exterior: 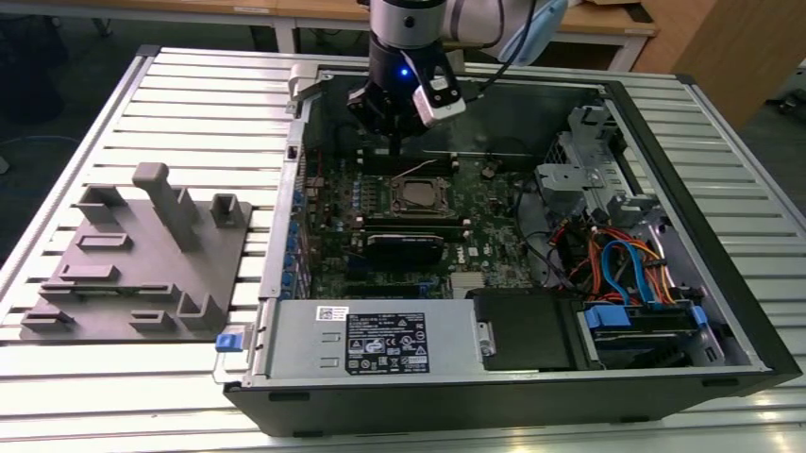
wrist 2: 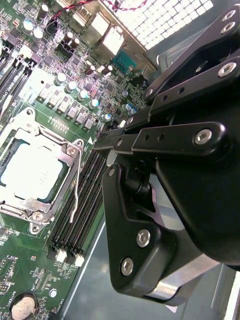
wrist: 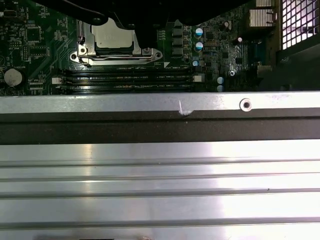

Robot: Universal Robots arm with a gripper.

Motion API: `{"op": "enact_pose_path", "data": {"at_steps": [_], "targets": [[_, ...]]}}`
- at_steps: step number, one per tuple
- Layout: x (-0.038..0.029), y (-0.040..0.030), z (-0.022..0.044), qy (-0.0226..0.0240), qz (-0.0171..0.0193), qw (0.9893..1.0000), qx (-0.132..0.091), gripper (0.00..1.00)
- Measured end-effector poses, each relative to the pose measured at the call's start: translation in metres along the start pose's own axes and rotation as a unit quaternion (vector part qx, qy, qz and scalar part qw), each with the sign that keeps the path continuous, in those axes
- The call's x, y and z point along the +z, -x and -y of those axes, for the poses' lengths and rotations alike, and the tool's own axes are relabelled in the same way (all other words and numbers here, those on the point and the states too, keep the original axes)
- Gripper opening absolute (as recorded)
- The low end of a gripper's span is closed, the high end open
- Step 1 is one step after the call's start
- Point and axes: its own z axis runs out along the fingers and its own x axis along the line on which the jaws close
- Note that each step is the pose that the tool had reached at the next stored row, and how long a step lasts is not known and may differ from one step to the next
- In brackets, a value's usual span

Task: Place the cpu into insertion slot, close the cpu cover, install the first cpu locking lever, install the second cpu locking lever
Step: 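Install the first cpu locking lever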

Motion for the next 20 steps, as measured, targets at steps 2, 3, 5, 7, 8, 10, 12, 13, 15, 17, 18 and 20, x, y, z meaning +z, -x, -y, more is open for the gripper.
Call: {"op": "enact_pose_path", "data": {"at_steps": [2,3,5,7,8,10,12,13,15,17,18,20], "targets": [[0.0000,0.0000,0.0000,0.0000,0.0000,1.0000,0.000,0.11],[0.0000,0.0001,0.0003,0.0013,0.0000,1.0000,0.000,0.11],[0.0007,0.0001,0.0024,0.0091,-0.0003,1.0000,0.000,0.11],[0.0013,0.0002,0.0052,0.0223,-0.0009,0.9998,0.000,0.11],[0.0014,0.0003,0.0063,0.0296,-0.0012,0.9996,0.000,0.11],[0.0027,0.0008,0.0070,0.0347,-0.0012,0.9994,0.001,0.11],[0.0036,0.0021,0.0070,0.0343,-0.0013,0.9994,0.002,0.11],[0.0045,0.0027,0.0071,0.0339,-0.0012,0.9994,0.002,0.11],[0.0070,0.0043,0.0071,0.0336,-0.0012,0.9994,0.002,0.11],[0.0101,0.0067,0.0072,0.0336,-0.0011,0.9994,0.002,0.11],[0.0114,0.0092,0.0072,0.0336,-0.0011,0.9994,0.002,0.11],[0.0132,0.0145,0.0070,0.0336,-0.0011,0.9994,0.002,0.11]]}}
